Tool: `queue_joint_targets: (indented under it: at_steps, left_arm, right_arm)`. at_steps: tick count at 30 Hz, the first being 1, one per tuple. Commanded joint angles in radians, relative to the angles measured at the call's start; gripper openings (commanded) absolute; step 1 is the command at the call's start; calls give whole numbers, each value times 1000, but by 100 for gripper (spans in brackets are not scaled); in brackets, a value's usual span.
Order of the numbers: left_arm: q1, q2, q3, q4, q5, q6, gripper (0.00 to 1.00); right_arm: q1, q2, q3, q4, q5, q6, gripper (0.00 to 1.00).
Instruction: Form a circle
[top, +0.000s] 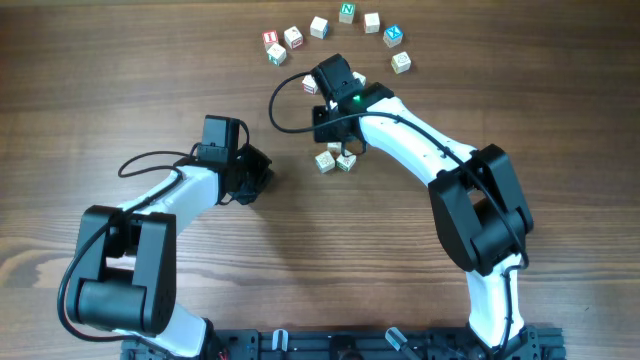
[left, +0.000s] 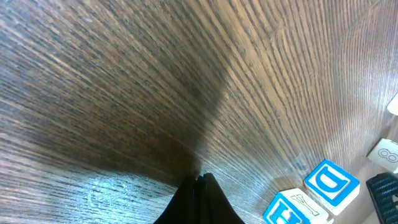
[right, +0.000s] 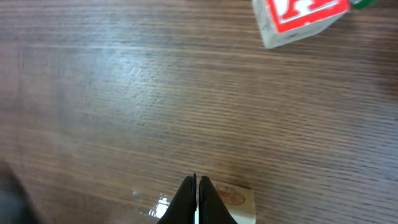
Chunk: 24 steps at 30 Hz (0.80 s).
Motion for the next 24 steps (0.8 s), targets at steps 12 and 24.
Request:
queue_joint_targets:
  at_steps: [12,24]
  left_arm:
    - [3,45,-47,-26,-97,12,4]
    - [3,45,-47,-26,-100,12,4]
  right_arm:
    - [0,2,-14,-15,-27,-22,5]
    - [0,2,-14,-22,-31,-24,5]
